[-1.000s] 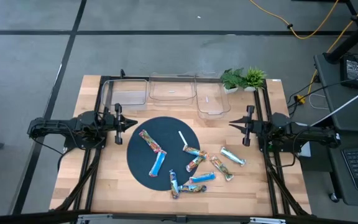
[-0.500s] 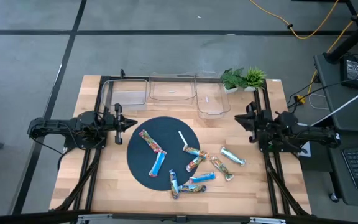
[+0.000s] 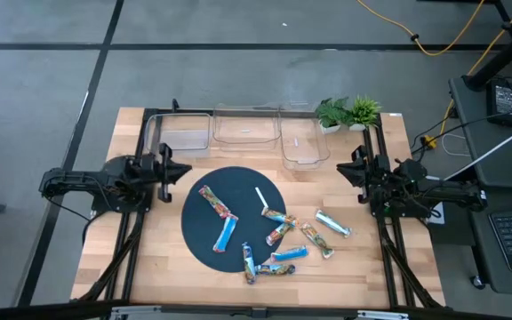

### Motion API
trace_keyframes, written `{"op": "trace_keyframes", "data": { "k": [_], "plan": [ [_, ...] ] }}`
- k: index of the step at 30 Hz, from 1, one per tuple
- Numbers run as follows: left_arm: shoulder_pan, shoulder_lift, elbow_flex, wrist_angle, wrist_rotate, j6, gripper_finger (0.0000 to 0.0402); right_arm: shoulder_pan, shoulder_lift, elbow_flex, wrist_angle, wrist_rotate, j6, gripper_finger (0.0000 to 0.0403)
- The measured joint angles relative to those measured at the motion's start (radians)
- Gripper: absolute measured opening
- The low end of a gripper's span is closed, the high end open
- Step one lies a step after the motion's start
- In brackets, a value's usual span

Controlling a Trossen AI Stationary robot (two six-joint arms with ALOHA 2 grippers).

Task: Pick and place Granola Bars by type
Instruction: Put the red chewy bar into the top left transparent bin

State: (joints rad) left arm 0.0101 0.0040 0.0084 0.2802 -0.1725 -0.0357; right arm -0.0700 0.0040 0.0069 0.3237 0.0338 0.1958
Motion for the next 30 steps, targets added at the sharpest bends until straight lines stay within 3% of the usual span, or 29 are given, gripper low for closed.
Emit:
{"op": "trace_keyframes", "data": {
  "k": [8,21,30],
  "plan": [
    [0.0,0.0,0.0,0.068,-0.189,-0.111,0.0008,0.0,0.0,0.0,-0.002,0.0,-0.042,0.0046],
    [0.0,0.0,0.0,0.069,-0.245,-0.278,0.0013,0.0,0.0,0.0,0.004,0.001,-0.126,0.0046],
    [0.0,0.0,0.0,0.069,-0.396,-0.374,0.0013,0.0,0.0,0.0,0.022,0.08,-0.095,0.0046]
  ]
}}
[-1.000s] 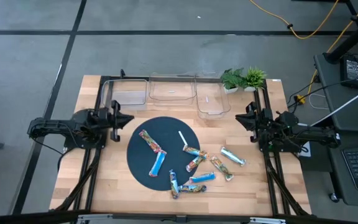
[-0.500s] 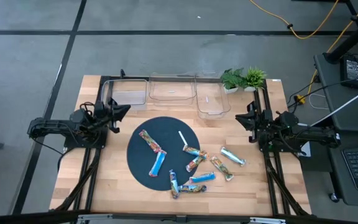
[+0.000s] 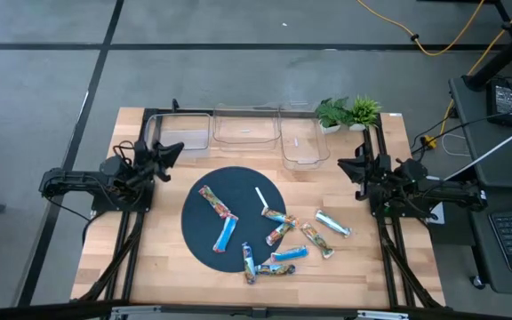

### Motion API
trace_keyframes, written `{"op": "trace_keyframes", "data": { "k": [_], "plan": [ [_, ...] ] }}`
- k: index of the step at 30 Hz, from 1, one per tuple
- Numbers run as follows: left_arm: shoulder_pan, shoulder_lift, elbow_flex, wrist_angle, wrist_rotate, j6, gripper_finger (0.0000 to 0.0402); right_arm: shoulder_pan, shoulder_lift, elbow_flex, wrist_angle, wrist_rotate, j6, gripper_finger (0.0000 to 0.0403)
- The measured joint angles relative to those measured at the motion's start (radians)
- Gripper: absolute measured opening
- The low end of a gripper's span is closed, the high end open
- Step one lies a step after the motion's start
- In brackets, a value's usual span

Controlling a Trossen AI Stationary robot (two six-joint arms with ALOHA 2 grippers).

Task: Pick and place Granola Bars by type
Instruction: Put the red chewy bar into the top left transparent bin

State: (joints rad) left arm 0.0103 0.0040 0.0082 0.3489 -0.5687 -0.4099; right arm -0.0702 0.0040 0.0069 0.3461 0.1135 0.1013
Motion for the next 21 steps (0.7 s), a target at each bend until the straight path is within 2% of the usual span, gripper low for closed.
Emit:
{"op": "trace_keyframes", "data": {
  "k": [8,18,21],
  "plan": [
    [0.0,0.0,0.0,0.0,-0.008,-0.058,0.0012,0.0,0.0,0.0,0.037,0.0,-0.003,0.0046],
    [0.0,0.0,0.0,0.0,-0.005,-0.033,0.0011,0.0,0.0,0.0,0.055,0.0,-0.038,0.0046],
    [0.0,0.0,0.003,-0.002,0.024,-0.036,0.0013,0.0,0.0,0.0,0.054,0.0,-0.058,0.0046]
  ]
}}
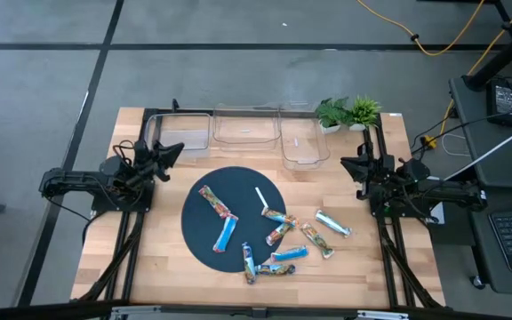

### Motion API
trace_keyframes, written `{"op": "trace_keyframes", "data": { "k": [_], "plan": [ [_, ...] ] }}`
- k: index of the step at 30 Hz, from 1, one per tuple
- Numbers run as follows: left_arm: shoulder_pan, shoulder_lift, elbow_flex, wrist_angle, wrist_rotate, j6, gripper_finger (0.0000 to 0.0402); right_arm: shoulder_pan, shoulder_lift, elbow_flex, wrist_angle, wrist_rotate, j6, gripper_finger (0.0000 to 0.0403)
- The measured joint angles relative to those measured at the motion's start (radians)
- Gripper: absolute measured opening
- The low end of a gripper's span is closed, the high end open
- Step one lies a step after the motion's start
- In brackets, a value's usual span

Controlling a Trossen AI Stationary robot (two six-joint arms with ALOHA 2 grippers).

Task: Pick and place Granola Bars by type
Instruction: Put the red chewy bar into the top left transparent bin

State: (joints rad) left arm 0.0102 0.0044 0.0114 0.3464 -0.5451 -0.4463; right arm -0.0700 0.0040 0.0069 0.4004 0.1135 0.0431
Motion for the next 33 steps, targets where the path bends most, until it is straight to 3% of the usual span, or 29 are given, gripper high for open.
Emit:
{"op": "trace_keyframes", "data": {
  "k": [4,8,15,26,33],
  "plan": [
    [0.0,0.0,0.029,-0.01,0.015,0.034,0.0015,0.0,0.003,0.03,-0.05,0.0,0.009,0.0048],
    [0.0,0.002,0.095,-0.054,0.013,0.064,0.0015,0.0,0.039,0.157,-0.259,0.028,0.03,0.0066],
    [-0.002,0.152,0.316,-0.316,0.044,0.041,0.0015,-0.018,0.244,0.432,-0.562,0.147,0.028,0.0126],
    [-0.002,0.576,0.706,-0.677,0.205,0.022,0.0015,-0.094,0.665,0.744,-0.606,0.14,0.06,0.0236],
    [-0.002,0.71,0.792,-0.843,0.381,0.032,0.0017,-0.126,0.911,0.879,-0.604,0.038,0.056,0.0279]
  ]
}}
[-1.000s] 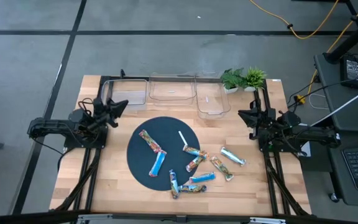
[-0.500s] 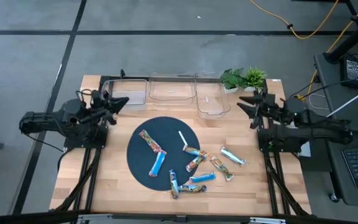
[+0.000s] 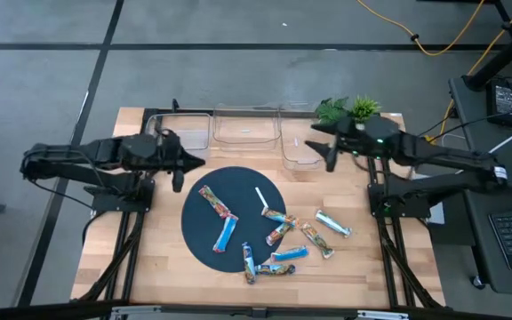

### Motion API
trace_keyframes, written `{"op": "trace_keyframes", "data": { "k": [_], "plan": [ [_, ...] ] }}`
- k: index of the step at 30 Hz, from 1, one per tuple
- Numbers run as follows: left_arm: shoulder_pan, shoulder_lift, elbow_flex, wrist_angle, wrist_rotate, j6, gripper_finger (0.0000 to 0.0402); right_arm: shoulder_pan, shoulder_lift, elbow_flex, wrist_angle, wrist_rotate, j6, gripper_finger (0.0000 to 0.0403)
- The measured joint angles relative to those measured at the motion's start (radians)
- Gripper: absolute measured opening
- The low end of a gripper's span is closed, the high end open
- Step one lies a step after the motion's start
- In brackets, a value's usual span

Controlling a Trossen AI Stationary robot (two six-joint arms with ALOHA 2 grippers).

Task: Pick and place Granola Bars by type
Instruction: Put the red chewy bar into the top left transparent bin

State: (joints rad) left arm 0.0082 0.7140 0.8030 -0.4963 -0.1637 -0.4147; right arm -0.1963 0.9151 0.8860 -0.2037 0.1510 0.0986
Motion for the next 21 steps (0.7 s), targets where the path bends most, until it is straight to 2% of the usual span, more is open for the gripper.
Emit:
{"op": "trace_keyframes", "data": {
  "k": [5,9,15,21],
  "plan": [
    [0.0,0.035,0.001,-0.09,0.123,0.07,0.0044,0.0,0.127,0.084,0.004,-0.004,0.001,0.0284],
    [0.0,0.061,0.001,-0.209,0.156,0.154,0.0084,0.0,0.193,0.139,0.005,-0.004,0.032,0.0284],
    [0.0,0.147,-0.01,-0.367,0.155,0.338,0.0149,0.0,0.246,0.166,0.004,-0.005,0.087,0.0284],
    [0.0,0.289,-0.028,-0.359,0.11,0.51,0.0196,0.0,0.263,0.166,-0.001,-0.006,0.141,0.0284]
  ]
}}
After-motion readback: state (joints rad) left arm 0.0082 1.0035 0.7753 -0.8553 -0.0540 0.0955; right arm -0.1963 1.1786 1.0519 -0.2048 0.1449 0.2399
